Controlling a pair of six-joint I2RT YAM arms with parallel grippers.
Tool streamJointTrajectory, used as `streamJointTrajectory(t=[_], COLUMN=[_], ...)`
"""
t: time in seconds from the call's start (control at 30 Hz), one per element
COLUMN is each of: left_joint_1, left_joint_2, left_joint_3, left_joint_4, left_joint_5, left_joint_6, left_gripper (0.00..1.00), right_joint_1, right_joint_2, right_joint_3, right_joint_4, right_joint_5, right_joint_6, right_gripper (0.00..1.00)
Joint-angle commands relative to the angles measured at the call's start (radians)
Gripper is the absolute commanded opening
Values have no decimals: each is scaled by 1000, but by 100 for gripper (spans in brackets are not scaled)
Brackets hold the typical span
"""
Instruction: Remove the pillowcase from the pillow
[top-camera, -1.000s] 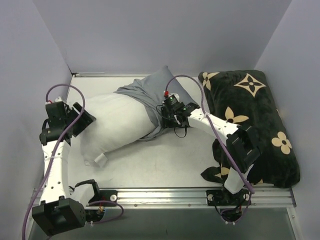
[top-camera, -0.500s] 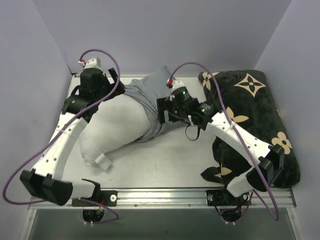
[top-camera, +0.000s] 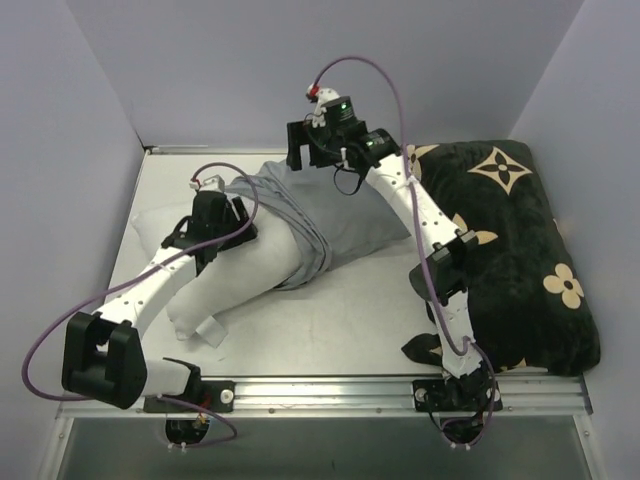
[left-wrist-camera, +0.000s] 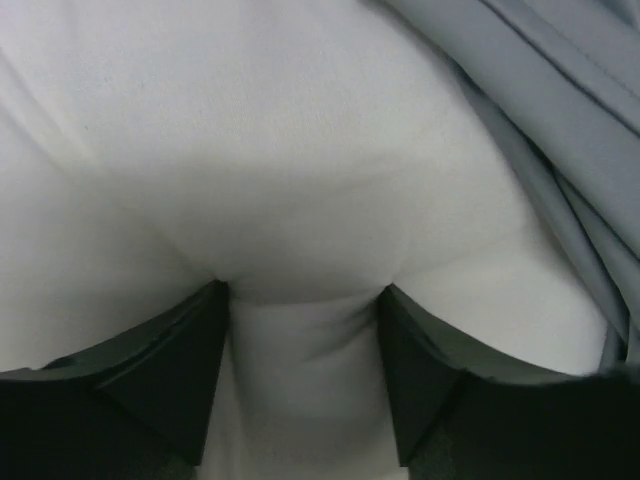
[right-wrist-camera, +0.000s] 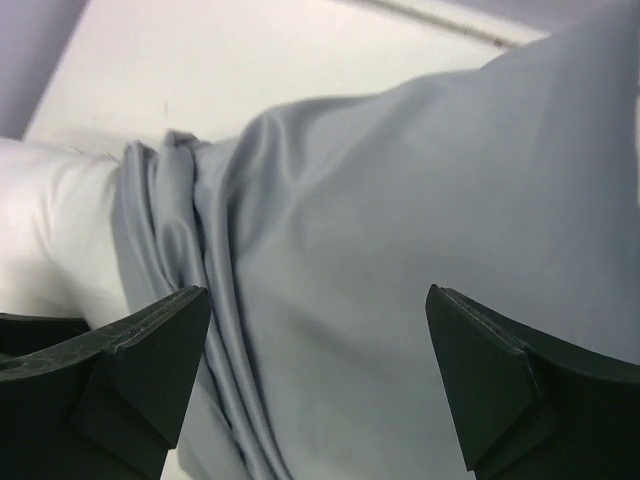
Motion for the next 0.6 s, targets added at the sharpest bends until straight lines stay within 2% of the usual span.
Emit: streamJointTrajectory(t=[0.0,0.1,0.13,0.17,0.43,0.57], left_joint_1=[4,4,6,6,7,6], left_joint_2=[11,5,-3,-6,-89,-121], left_joint_3=[-166,-269,-284,-320,-424,-443], left_joint_4=[86,140,143,152,158,148], left_joint_5=[133,141,132,127,98,103], left_joint_6=[-50,-83,-90,-99,-126,-116], left_gripper=[61,29,11,2,0,0], right_joint_1=[55,124,141,160,177,195], right_joint_2=[82,105,106,102,-28,8], right_joint_3=[42,4,-12,-25,-205,-142], right_joint_4=[-58,-35,-26,-10,115,145], right_joint_5=[-28,46,73,107,226,195], right_joint_6=[-66,-109,-113,-110,-41,-38], right_gripper=[94,94,95,95,95,96])
